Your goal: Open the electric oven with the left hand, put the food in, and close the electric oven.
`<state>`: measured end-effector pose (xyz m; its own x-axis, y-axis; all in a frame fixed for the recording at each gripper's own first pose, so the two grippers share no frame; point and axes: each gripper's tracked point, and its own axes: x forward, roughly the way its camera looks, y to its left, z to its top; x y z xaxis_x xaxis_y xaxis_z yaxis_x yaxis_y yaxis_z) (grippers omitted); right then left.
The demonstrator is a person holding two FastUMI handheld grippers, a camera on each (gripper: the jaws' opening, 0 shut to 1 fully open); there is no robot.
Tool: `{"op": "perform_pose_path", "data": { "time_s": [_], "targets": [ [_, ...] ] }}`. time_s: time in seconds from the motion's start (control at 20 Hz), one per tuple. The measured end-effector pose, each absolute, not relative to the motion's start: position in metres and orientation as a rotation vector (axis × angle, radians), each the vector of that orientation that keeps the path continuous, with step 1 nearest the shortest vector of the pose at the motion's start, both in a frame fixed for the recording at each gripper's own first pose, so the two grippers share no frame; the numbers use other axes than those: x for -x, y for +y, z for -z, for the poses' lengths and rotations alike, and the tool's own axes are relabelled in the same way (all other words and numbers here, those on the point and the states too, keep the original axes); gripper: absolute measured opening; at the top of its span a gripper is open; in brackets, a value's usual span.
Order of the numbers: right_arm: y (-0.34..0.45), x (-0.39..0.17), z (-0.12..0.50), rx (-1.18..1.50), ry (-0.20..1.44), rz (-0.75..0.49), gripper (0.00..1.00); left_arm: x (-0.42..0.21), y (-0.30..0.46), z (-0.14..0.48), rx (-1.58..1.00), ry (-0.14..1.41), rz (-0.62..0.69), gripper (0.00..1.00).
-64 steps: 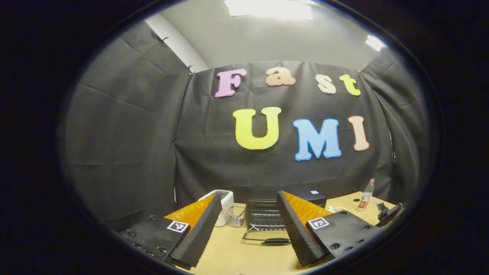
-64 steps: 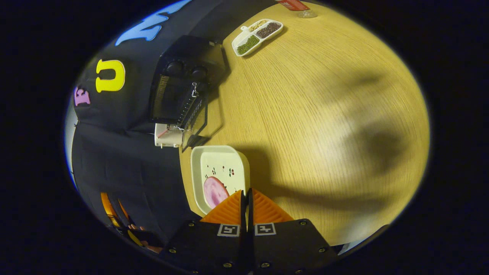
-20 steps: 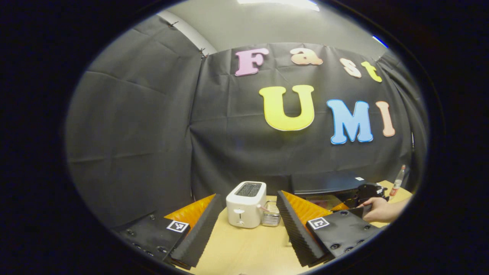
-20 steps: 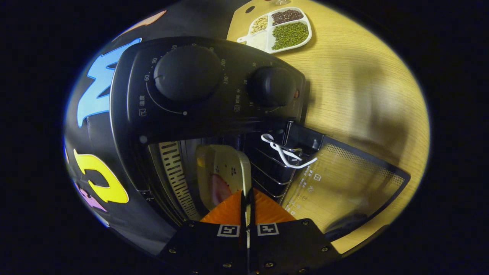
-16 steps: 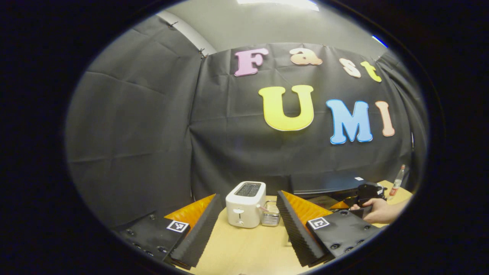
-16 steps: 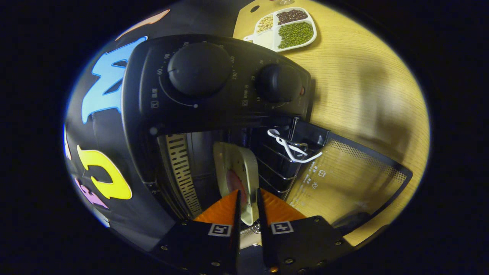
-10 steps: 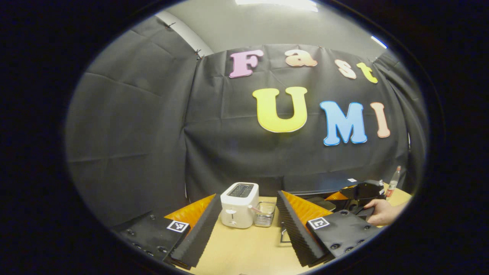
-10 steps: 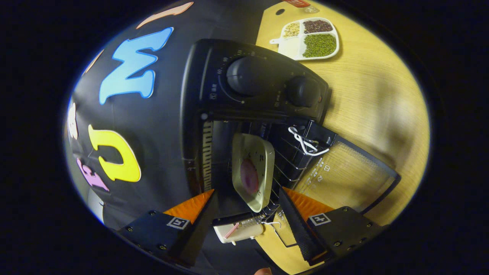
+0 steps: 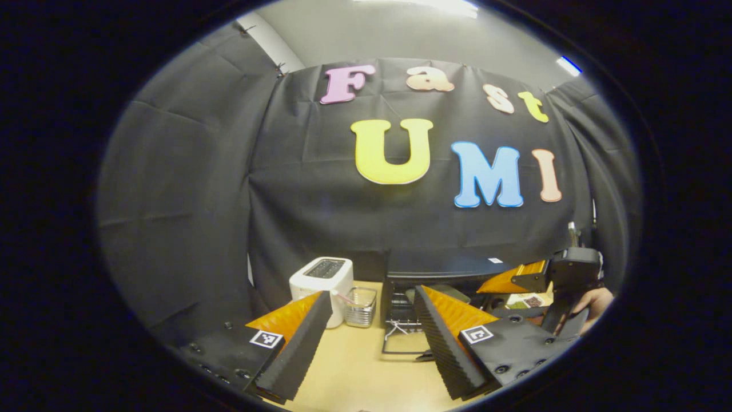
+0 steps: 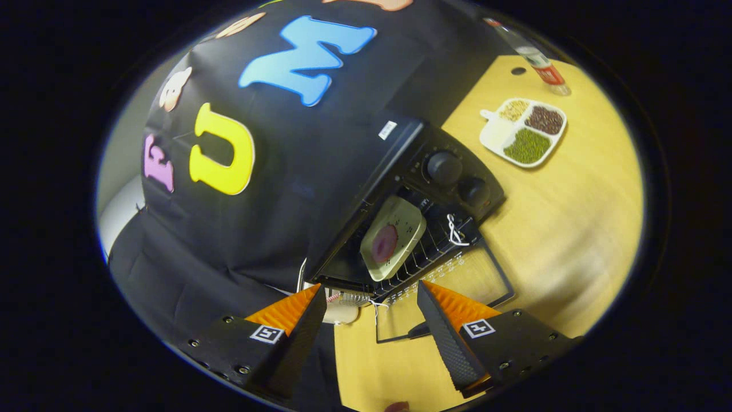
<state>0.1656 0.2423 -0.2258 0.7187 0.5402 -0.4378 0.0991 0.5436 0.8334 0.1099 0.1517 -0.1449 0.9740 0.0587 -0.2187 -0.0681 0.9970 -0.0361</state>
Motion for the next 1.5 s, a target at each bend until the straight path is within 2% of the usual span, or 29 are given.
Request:
{"op": "perform_pose_path", "data": {
  "time_s": [0.25, 0.3, 0.35, 0.45, 0.55, 0.6, 0.65, 0.95, 1.5],
  "targets": [
    [0.202, -0.143, 0.211, -0.806, 0.662, -0.301, 0.98, -0.109, 0.119, 0.184, 0.063, 0.301, 0.005, 0.98],
    [0.195, -0.140, 0.207, -0.779, 0.642, -0.302, 0.98, -0.110, 0.113, 0.193, 0.070, 0.321, 0.021, 0.91],
    [0.185, -0.137, 0.205, -0.745, 0.623, -0.293, 0.98, -0.112, 0.104, 0.201, 0.076, 0.338, 0.037, 0.98],
    [0.168, -0.133, 0.202, -0.666, 0.587, -0.278, 0.98, -0.113, 0.092, 0.220, 0.082, 0.380, 0.068, 1.00],
    [0.154, -0.127, 0.201, -0.588, 0.565, -0.259, 0.98, -0.117, 0.080, 0.237, 0.085, 0.418, 0.099, 0.91],
    [0.148, -0.123, 0.201, -0.552, 0.555, -0.251, 0.98, -0.119, 0.073, 0.247, 0.086, 0.436, 0.112, 0.91],
    [0.141, -0.121, 0.200, -0.520, 0.546, -0.240, 0.98, -0.120, 0.069, 0.255, 0.089, 0.455, 0.123, 0.98],
    [0.103, -0.110, 0.200, -0.321, 0.483, -0.168, 0.98, -0.123, 0.037, 0.313, 0.097, 0.593, 0.198, 1.00],
    [0.057, -0.101, 0.189, -0.142, 0.395, -0.009, 0.98, -0.138, 0.005, 0.398, 0.131, 0.821, 0.256, 0.98]
  ]
}}
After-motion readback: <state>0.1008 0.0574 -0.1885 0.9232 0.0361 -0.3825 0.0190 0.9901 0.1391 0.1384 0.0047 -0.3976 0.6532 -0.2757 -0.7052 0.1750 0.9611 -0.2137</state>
